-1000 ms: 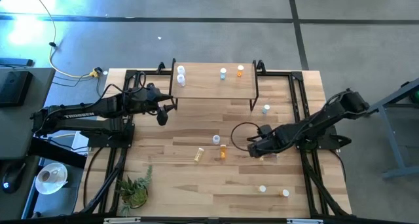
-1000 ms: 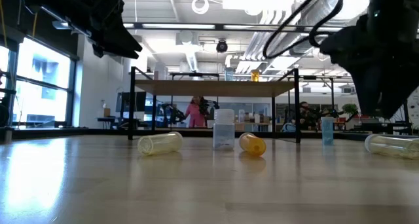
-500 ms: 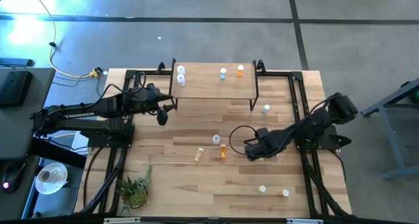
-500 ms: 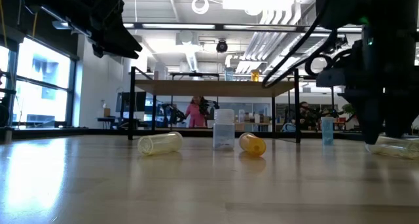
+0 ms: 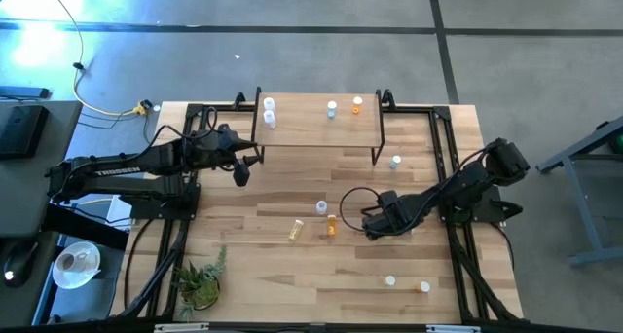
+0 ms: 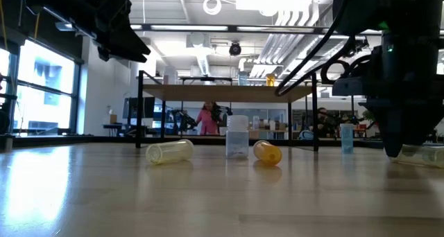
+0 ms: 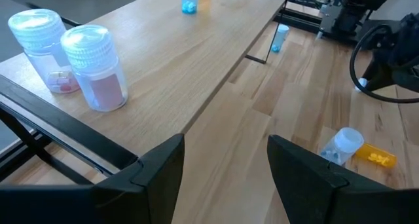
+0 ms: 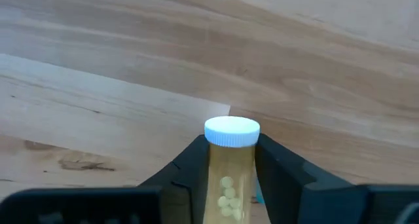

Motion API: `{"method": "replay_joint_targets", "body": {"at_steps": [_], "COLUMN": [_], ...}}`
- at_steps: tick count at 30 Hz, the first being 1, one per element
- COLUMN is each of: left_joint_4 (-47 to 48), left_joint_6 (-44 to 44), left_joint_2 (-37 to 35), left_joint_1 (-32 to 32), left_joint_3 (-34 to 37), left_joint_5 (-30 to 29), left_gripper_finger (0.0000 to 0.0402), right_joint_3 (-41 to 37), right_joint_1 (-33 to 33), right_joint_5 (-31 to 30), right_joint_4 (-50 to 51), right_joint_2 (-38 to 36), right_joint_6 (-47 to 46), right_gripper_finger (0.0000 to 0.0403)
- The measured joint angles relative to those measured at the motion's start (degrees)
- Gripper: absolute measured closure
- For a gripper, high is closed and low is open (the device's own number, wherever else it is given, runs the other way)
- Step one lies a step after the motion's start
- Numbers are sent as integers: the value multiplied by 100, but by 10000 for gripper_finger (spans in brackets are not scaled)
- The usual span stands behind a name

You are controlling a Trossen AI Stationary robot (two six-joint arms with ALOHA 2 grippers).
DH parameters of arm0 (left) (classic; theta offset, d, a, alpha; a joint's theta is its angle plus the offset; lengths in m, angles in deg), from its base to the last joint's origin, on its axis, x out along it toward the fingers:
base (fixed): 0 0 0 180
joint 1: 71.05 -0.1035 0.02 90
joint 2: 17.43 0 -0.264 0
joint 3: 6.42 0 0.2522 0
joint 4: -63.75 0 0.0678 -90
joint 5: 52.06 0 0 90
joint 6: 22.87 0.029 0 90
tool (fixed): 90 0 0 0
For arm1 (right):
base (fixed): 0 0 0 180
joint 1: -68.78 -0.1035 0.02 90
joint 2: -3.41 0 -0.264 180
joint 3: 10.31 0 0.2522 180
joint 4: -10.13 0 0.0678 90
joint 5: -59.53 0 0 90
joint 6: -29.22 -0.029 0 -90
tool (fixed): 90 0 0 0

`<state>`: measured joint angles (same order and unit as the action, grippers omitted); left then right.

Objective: Pick and place medicine bottles onto shelf by color
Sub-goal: Put the top right yellow pill bottle on the shelf

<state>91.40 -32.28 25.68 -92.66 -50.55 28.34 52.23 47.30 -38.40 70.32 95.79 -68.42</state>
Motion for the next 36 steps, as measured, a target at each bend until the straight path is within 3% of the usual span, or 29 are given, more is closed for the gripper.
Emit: {"method": "replay_joint_targets", "body": {"at_steps": [9,16,25,36], "left_joint_4": [0,-64,-455,-1261], "left_joint_6": [-115,-330,4,282], "left_joint_2": [0,0,0,19], "left_joint_1": [0,0,0,2], "left_joint_3": [0,0,2,2], "left_joint_5": [34,998,1492,1862], "left_gripper_finger": [192,192,192,192], "right_joint_3": [23,612,1735,2938], "right_joint_1": [-19,-17,458,1195], "right_joint_5": [-96,-949,-1879,-1903], "right_joint_4": [-28,-43,-54,-693], "right_joint_2": [-20,-20,-22,-22], "right_joint_6": [197,848,2791,5930], "right_gripper_finger": [314,315,315,315]}}
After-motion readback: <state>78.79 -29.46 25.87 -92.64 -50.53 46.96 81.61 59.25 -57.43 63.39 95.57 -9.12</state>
